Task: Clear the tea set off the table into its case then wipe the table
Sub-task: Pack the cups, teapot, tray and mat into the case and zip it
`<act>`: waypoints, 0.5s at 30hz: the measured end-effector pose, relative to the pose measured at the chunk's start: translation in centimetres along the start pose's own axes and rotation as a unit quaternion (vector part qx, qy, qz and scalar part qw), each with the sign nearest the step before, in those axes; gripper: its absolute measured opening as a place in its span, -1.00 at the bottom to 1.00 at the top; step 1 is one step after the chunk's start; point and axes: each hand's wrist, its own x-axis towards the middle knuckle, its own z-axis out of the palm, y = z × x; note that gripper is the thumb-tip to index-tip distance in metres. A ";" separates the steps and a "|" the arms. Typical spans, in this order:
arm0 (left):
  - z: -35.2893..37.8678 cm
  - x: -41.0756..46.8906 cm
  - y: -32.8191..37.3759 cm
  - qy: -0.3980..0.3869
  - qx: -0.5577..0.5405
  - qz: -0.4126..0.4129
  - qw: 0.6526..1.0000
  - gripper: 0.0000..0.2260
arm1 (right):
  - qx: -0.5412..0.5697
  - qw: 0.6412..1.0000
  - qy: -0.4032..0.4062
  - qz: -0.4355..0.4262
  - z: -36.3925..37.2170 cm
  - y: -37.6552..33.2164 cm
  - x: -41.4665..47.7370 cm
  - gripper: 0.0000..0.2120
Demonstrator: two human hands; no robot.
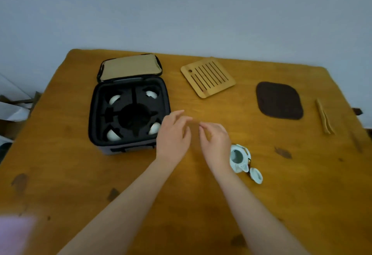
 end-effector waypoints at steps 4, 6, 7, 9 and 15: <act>4.6 -3.4 4.2 -0.052 -0.010 0.016 0.998 -0.66 | -0.018 1.000 0.014 0.014 -5.2 5.4 -2.4 -0.87; 6.7 -4.7 5.7 -0.075 -0.007 0.012 0.997 -0.62 | -0.027 0.999 0.006 0.042 -7.5 7.9 -3.5 -0.86; 7.7 -5.3 6.4 -0.086 -0.006 0.007 0.996 -0.61 | -0.032 0.998 0.000 0.055 -8.4 9.0 -4.1 -0.86; 9.3 -6.4 7.5 -0.105 -0.005 -0.008 0.994 -0.60 | -0.043 0.996 -0.016 0.079 -10.2 10.9 -4.9 -0.86; 12.6 -9.1 10.3 -0.134 -0.017 -0.092 0.987 -0.49 | -0.122 0.964 -0.218 0.096 -12.2 14.9 -8.0 -0.48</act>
